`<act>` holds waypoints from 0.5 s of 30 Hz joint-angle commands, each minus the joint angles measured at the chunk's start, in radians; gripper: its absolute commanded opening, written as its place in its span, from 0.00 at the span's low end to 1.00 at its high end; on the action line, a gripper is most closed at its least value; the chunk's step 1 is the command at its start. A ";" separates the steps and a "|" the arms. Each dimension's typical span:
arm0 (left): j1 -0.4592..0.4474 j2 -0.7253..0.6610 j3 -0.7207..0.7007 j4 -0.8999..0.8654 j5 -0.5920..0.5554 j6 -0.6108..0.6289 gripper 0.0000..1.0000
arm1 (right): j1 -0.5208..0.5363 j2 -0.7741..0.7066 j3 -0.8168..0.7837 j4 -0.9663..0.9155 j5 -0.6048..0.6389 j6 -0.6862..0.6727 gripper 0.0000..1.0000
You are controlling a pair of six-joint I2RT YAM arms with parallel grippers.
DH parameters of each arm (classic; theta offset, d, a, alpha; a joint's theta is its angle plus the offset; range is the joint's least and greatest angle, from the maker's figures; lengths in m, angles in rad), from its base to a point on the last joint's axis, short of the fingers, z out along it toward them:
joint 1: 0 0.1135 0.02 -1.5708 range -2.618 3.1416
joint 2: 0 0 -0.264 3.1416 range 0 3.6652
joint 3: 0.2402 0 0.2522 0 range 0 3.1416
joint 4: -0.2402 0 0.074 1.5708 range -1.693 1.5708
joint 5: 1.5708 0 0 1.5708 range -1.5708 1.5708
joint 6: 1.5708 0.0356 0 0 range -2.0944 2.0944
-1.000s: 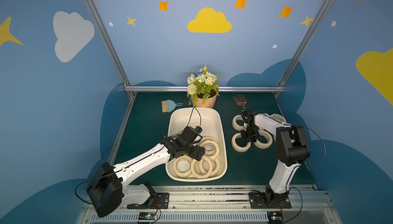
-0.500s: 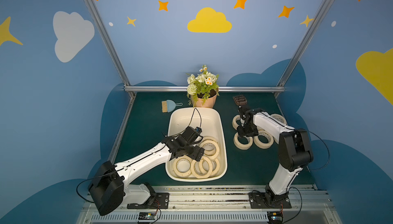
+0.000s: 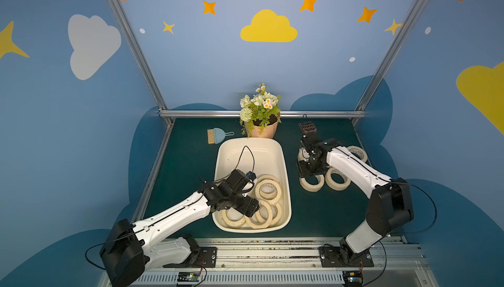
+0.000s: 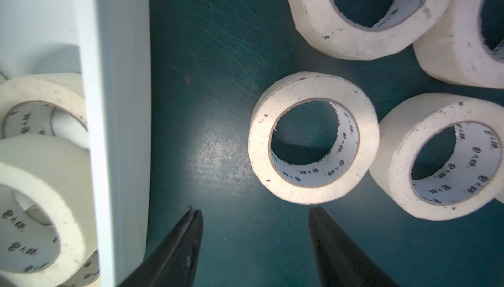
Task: Take out the art tape in the storage box
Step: Place the art tape at the center of the board, then pick up the art tape from the storage box.
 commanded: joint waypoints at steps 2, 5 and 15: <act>-0.003 0.049 -0.021 0.059 0.016 -0.018 0.76 | 0.037 -0.046 0.020 -0.075 -0.028 -0.013 0.64; -0.002 0.100 -0.004 0.082 0.011 -0.023 0.62 | 0.078 -0.073 0.023 -0.099 -0.039 -0.004 0.61; -0.005 0.145 0.114 -0.026 -0.091 0.018 0.04 | 0.200 -0.143 0.003 -0.080 -0.147 0.055 0.58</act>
